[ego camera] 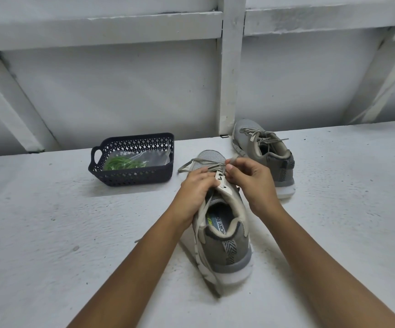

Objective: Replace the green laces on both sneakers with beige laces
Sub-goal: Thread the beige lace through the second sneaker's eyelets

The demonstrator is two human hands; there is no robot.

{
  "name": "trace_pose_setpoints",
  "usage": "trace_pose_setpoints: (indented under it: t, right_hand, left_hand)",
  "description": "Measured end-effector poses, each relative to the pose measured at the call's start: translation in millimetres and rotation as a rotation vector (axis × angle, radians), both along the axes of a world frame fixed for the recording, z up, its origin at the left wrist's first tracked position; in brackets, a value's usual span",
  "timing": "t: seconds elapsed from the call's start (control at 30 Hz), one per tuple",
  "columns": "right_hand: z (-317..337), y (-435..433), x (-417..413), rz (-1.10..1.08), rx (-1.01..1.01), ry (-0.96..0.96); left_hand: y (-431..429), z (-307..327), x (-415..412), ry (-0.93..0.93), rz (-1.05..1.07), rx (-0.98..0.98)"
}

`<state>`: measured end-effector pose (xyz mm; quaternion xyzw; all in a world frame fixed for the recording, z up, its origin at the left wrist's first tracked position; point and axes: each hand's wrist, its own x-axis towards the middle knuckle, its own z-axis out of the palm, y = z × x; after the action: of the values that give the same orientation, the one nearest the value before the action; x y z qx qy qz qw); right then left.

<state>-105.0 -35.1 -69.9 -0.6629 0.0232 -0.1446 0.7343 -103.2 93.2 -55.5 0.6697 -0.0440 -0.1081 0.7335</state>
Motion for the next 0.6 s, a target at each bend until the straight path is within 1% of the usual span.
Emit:
trace_pose_setpoints:
  t: [0.23,0.43,0.5,0.6]
  right_hand:
    - [-3.0,0.2,1.8,-0.038,-0.076,-0.017]
    - [-3.9,0.1,1.5,-0.057,-0.092,-0.026]
    - [-4.0,-0.3,1.5,-0.055,-0.132,-0.039]
    - [-3.8,-1.3,0.6,-0.049,-0.249,-0.084]
  left_hand:
    - [-0.2,0.4,-0.2,0.026,0.039,0.037]
    - [0.3,2.5,-3.2,0.033,0.020,0.012]
    - [-0.3,2.4,-2.8,0.043,0.024,0.004]
    - [-0.6,0.2,-0.6,0.054,0.033,0.009]
